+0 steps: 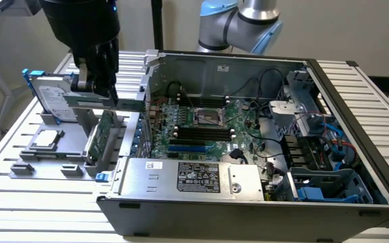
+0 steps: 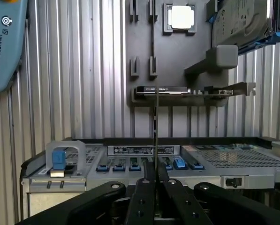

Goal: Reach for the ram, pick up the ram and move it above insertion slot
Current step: 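Pick up the ram and move it above insertion slot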

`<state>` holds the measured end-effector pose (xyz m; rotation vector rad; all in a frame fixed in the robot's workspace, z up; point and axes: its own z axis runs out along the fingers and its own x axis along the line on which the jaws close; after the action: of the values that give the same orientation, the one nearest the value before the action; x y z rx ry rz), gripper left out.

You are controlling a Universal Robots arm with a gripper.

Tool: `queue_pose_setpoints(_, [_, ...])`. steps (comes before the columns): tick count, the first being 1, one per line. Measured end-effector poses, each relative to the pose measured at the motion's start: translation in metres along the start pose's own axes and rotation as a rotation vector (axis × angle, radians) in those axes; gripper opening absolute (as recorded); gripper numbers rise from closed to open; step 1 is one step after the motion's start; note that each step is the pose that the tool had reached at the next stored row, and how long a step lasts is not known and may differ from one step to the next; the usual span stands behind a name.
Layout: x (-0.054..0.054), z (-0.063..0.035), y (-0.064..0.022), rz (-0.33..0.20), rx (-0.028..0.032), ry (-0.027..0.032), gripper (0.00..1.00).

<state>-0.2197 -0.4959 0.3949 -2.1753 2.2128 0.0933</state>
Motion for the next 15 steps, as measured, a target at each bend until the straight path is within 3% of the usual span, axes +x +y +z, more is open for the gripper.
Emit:
queue_pose_setpoints(9, [-0.001, -0.0006, -0.041, 0.0, -0.0002, -0.0162, 0.13])
queue_pose_setpoints(15, [-0.002, -0.001, -0.0684, 0.0, -0.0004, -0.0213, 0.13])
